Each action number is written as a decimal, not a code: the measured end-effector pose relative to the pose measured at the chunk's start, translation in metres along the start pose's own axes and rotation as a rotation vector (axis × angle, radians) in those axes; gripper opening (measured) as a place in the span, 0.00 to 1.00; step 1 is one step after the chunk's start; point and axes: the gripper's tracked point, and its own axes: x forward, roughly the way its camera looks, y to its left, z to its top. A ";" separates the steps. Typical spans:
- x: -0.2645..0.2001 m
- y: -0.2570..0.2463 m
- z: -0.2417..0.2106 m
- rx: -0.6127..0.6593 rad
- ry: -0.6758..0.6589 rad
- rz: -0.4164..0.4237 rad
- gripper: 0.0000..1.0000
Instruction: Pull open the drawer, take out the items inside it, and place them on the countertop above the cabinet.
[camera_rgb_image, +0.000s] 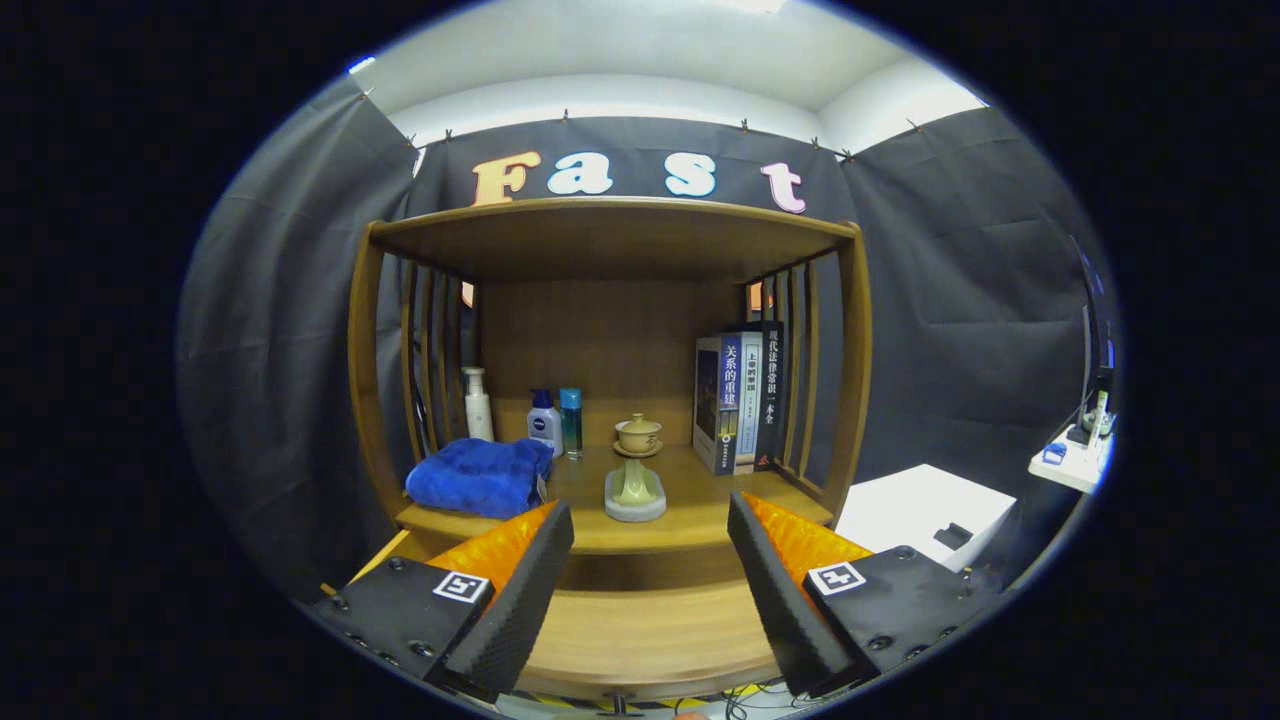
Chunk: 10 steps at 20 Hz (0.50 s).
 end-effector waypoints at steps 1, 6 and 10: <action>-0.007 0.002 -0.007 0.002 0.000 0.015 1.00; -0.041 -0.001 -0.046 0.015 0.003 0.045 1.00; -0.054 -0.008 -0.068 0.047 0.013 0.035 1.00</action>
